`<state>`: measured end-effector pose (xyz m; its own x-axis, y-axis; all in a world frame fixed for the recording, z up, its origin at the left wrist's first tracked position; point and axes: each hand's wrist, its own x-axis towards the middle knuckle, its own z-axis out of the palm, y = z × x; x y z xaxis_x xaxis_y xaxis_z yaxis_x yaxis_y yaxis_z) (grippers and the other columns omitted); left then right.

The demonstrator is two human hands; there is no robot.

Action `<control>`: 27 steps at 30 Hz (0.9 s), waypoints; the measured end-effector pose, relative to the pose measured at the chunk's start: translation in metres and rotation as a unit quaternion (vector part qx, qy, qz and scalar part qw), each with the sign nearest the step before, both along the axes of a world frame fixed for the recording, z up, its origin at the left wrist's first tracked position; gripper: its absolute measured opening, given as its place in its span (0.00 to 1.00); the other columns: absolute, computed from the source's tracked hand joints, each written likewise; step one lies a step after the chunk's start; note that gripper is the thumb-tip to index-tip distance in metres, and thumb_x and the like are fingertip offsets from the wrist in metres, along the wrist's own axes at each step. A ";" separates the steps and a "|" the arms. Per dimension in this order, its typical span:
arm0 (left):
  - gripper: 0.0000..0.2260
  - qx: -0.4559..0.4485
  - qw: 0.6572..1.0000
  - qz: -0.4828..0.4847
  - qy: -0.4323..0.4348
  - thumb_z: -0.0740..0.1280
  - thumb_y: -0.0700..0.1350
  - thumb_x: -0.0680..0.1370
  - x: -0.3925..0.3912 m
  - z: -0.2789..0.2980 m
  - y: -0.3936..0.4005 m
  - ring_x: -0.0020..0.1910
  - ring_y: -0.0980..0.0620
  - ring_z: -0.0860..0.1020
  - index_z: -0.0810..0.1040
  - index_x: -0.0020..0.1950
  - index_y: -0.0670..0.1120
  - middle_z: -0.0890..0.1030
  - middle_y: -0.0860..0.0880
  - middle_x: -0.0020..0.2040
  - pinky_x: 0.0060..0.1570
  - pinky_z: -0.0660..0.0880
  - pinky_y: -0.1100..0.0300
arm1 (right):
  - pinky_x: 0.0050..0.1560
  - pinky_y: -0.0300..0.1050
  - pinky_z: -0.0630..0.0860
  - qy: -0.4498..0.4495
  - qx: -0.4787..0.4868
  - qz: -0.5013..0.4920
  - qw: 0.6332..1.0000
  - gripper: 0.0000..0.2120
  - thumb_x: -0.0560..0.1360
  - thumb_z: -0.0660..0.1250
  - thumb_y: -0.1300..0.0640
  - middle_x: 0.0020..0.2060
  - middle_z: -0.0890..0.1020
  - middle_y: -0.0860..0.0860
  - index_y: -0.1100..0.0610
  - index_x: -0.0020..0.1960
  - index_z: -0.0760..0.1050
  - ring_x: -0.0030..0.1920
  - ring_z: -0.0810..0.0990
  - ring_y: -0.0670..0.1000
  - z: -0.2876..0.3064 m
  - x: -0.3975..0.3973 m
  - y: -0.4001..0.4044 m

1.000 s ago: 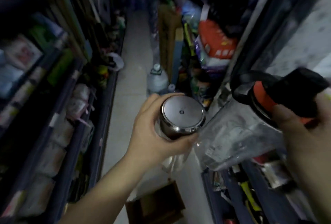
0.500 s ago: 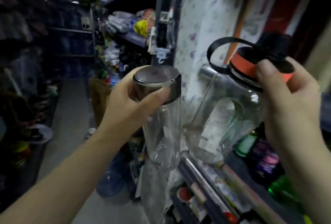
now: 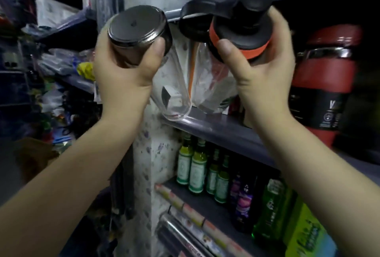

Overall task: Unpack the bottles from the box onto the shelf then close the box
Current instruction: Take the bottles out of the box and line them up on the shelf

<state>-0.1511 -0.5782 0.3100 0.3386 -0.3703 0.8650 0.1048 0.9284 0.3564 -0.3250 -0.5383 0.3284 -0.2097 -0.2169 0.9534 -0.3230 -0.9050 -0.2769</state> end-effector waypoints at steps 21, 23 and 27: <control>0.21 0.123 0.990 -0.020 -0.069 0.74 0.60 0.65 -0.039 0.039 -0.159 0.51 0.55 0.81 0.79 0.51 0.50 0.83 0.51 0.50 0.53 0.78 0.58 | 0.52 0.27 0.70 -0.086 0.130 -0.226 0.962 0.29 0.66 0.75 0.43 0.52 0.78 0.45 0.56 0.61 0.72 0.51 0.76 0.39 0.024 0.016 -0.098; 0.20 0.133 0.987 -0.023 -0.088 0.74 0.60 0.66 -0.042 0.043 -0.165 0.48 0.57 0.81 0.79 0.50 0.50 0.83 0.53 0.47 0.50 0.77 0.63 | 0.56 0.35 0.72 -0.082 0.150 -0.248 0.954 0.32 0.67 0.73 0.41 0.56 0.79 0.50 0.58 0.63 0.71 0.56 0.77 0.46 0.031 0.015 -0.105; 0.21 0.171 0.977 -0.012 -0.126 0.72 0.63 0.65 -0.048 0.054 -0.183 0.46 0.59 0.80 0.79 0.50 0.51 0.82 0.57 0.45 0.48 0.77 0.64 | 0.55 0.42 0.73 -0.060 0.226 -0.297 0.926 0.34 0.68 0.70 0.37 0.58 0.77 0.54 0.61 0.61 0.69 0.59 0.76 0.53 0.049 0.013 -0.119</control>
